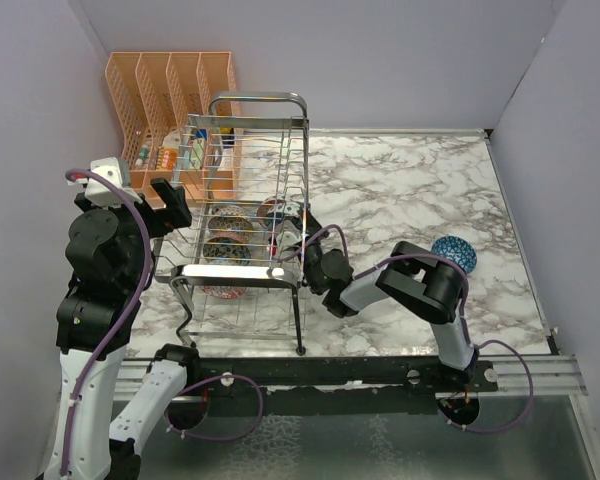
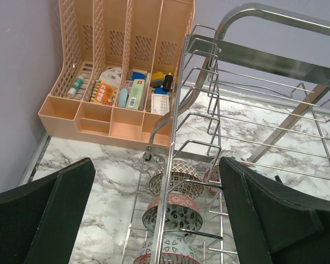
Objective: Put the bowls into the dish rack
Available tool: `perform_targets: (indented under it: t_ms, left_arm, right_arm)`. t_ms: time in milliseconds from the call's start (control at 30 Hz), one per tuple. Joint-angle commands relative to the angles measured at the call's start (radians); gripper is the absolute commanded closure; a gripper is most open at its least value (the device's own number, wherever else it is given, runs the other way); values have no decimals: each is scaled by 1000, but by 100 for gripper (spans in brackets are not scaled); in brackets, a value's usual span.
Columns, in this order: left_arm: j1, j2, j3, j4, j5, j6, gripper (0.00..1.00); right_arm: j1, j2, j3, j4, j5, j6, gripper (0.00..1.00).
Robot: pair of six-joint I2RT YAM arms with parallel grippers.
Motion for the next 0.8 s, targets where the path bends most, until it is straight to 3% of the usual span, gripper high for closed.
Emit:
perform_targets:
  t_ms: [0, 500, 667, 767]
  left_arm:
    - [-2, -6, -8, 6, -26, 18, 1]
    - [-2, -13, -16, 1, -36, 35, 1]
    - [-2, -17, -26, 5, -39, 35, 1]
    - [-2, -16, -30, 7, -38, 36, 1]
  right_arm:
    - [3, 32, 0, 312, -67, -82, 99]
    - [5, 102, 64, 313, -130, -202, 99]
    - [9, 124, 69, 312, -143, -242, 87]
    - [14, 128, 66, 312, -147, -248, 84]
